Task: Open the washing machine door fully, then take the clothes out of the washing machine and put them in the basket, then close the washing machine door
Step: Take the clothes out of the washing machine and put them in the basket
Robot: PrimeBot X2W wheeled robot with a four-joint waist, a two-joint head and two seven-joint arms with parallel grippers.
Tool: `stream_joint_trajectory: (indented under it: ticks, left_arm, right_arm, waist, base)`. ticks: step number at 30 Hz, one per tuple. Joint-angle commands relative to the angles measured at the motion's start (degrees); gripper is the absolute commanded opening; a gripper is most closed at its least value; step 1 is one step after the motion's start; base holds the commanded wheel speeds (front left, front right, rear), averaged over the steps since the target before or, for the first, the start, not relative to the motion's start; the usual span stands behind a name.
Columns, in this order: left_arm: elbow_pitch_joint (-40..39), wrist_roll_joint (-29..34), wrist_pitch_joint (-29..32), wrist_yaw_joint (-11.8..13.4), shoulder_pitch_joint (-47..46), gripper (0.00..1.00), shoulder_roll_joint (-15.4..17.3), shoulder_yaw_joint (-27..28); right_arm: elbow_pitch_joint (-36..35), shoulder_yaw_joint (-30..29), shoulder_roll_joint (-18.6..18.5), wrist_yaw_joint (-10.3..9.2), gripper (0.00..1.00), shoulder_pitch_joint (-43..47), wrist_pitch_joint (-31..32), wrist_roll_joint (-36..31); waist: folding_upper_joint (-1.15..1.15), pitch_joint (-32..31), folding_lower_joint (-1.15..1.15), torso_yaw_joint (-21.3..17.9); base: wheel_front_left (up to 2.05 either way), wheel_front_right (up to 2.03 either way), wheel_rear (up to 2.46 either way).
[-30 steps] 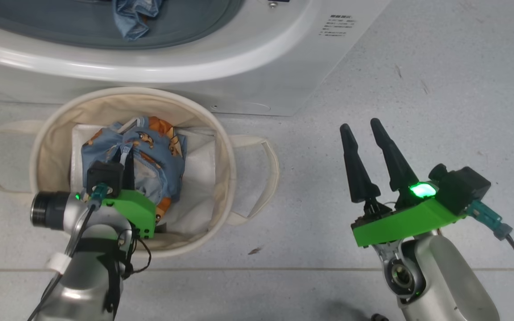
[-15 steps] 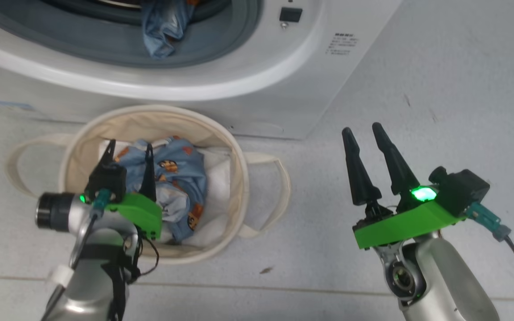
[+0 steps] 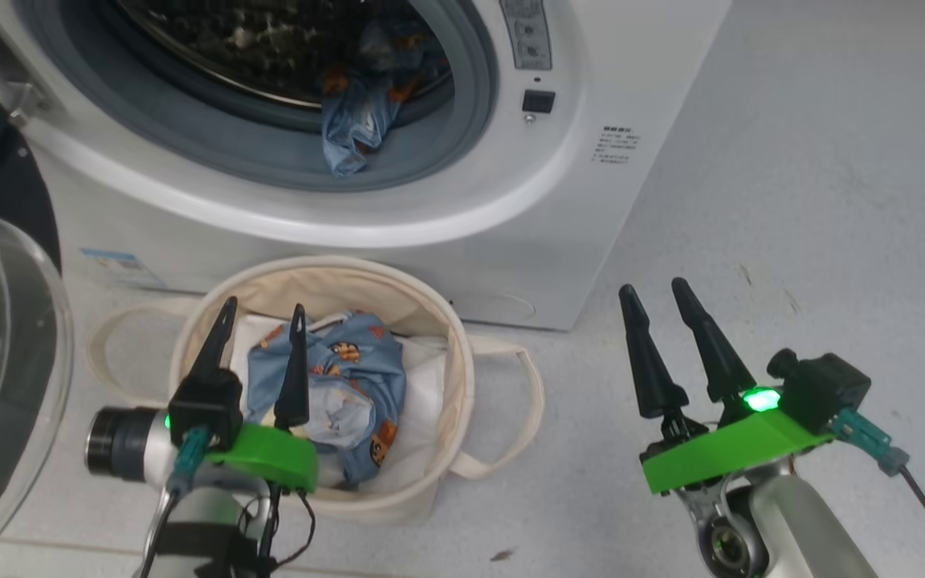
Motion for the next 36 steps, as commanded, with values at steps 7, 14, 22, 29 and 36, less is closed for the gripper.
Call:
stream_joint_trajectory:
  ticks: [7,14,22,29,36]
  left_arm:
    - [-10.6,0.6,-0.7,0.9,4.8,1.00,0.7,2.6]
    - [-15.9,1.2,-0.7,0.9,8.3,1.00,0.7,2.6]
    - [-17.1,0.8,-0.7,0.8,11.3,1.00,0.0,2.7]
    - [-17.4,1.1,-0.7,-0.1,12.3,1.00,-0.1,2.0]
    - [-16.9,0.9,-0.7,0.0,13.7,1.00,-0.5,2.3]
  right_arm:
    - [-2.0,0.4,0.2,0.01,1.00,1.6,-0.7,-0.7]
    - [-1.9,-0.5,0.2,0.01,1.00,2.7,-0.7,-0.4]
    - [-1.6,-0.8,0.2,0.01,1.00,3.5,-0.7,-0.1]
    - [-1.5,-0.7,0.2,0.01,1.00,3.9,-0.7,0.2]
    - [-0.3,-0.7,0.2,0.01,1.00,4.5,-0.7,0.6]
  waist:
    - [0.00,-2.0,0.00,0.6]
    - [0.00,-3.3,0.00,0.5]
    - [0.00,-4.9,0.00,0.2]
    - [0.00,-5.6,0.00,0.1]
    - [0.00,-6.9,0.00,-0.5]
  base:
    - [0.00,0.00,0.00]
    - [0.00,0.00,0.00]
    - [0.00,0.00,0.00]
    - [0.00,0.00,0.00]
    - [0.00,0.00,0.00]
